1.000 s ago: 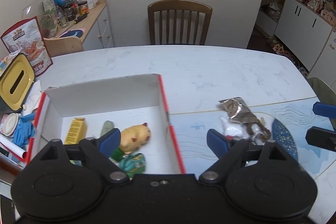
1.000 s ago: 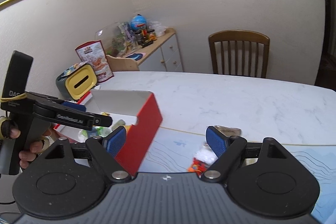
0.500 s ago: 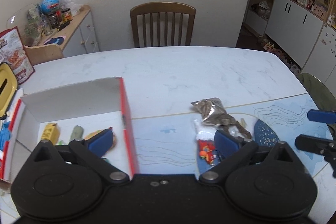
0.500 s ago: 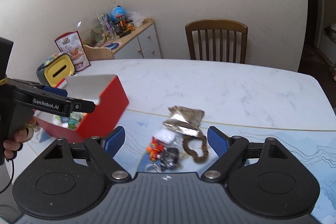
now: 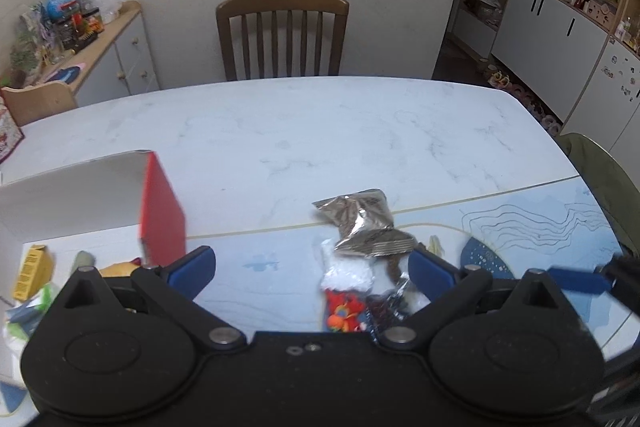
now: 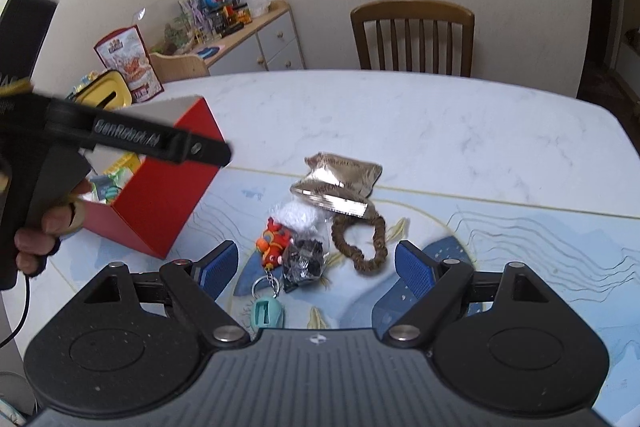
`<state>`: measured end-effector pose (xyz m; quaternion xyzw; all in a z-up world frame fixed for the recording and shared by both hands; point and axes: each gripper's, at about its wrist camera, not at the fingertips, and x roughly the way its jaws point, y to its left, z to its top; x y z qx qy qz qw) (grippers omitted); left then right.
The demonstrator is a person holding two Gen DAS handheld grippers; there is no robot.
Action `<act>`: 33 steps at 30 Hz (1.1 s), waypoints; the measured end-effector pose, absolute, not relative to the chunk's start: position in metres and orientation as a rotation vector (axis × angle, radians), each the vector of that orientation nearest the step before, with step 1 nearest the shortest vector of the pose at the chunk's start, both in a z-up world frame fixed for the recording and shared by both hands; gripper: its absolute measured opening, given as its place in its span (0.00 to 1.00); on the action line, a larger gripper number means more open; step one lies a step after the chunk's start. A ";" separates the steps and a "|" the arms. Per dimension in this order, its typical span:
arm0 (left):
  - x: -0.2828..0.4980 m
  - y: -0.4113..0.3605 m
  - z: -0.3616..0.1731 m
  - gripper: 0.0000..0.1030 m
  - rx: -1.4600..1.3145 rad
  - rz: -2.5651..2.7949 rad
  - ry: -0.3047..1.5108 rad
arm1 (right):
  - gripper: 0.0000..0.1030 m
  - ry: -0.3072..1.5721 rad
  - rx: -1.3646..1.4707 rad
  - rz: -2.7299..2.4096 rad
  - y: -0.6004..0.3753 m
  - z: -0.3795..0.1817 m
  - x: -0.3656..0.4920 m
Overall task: Organize objects
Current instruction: 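Withdraw both tools from the box back to the remaining items, then grasp the silver snack packet with the left tool while the right tool grasps the clear bag of black items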
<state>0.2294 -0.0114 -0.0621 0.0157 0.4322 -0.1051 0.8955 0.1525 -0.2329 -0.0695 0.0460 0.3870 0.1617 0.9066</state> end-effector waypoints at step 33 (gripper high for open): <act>0.350 -0.089 -0.167 0.99 0.087 -0.233 1.160 | 0.78 0.912 0.052 0.436 -0.186 -0.146 0.213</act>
